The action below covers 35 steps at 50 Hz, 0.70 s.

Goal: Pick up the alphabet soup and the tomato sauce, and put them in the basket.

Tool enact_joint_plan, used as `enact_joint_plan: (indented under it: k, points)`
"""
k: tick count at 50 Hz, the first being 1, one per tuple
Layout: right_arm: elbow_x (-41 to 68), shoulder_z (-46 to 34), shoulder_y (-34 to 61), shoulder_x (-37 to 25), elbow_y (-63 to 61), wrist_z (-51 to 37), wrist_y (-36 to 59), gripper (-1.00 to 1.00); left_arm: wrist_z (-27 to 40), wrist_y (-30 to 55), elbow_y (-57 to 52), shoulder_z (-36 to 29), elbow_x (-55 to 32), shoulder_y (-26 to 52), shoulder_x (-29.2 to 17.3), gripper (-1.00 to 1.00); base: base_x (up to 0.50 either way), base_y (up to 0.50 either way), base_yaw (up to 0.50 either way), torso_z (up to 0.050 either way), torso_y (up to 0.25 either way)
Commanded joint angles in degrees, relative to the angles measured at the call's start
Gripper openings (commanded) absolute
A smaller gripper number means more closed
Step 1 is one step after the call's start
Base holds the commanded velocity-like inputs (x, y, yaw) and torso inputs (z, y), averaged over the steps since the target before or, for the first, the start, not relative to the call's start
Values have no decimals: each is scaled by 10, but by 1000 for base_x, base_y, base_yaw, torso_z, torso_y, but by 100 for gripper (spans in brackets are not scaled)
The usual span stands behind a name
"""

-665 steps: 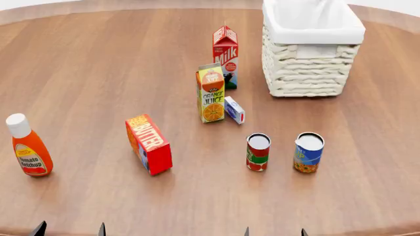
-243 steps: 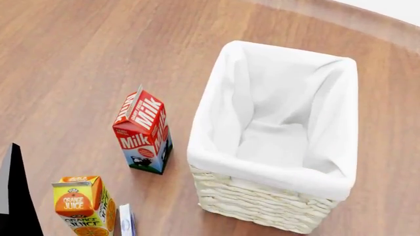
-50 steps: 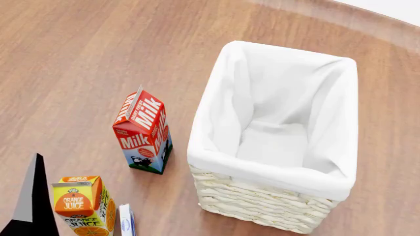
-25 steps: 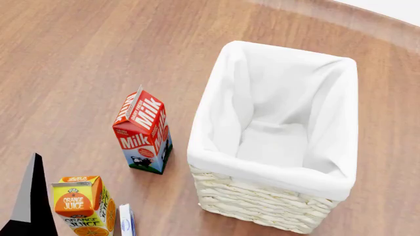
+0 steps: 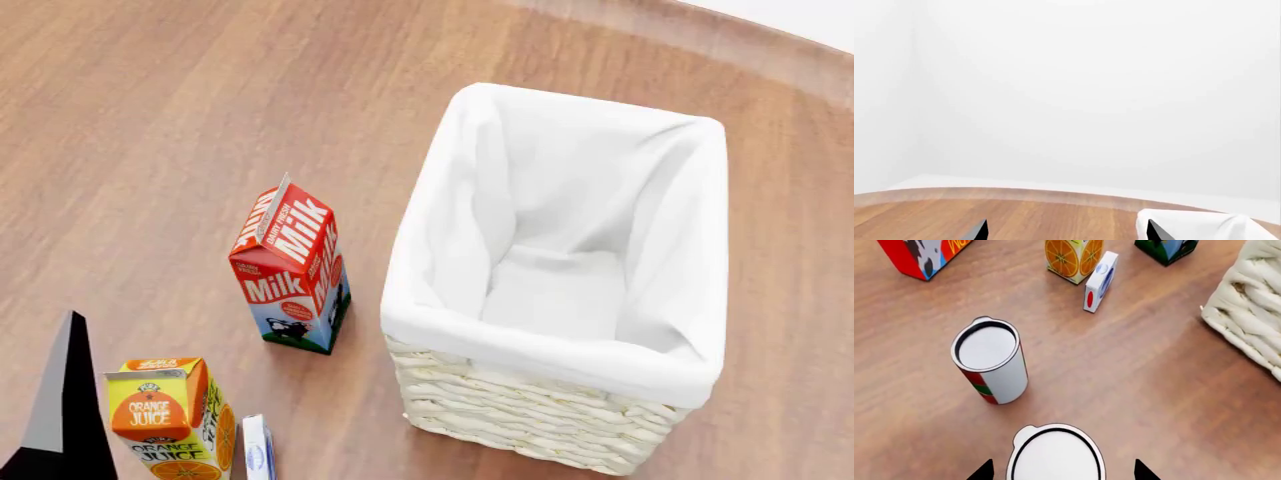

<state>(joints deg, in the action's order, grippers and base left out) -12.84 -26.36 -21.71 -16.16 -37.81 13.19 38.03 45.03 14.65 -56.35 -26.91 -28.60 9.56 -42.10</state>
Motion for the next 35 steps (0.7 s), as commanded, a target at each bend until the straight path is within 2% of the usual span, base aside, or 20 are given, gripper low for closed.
enact_joint_plan:
  k: [1,35]
  points:
    - [9,1,7,2,26,-5,-13,100,1,-1,0,-4,0,3,-1,100,0,0,0,0,0]
    - [20,-17,28,9,73,-14,-32,100,7,-7,1,-11,-2,6,-6,100,0,0,0,0,0]
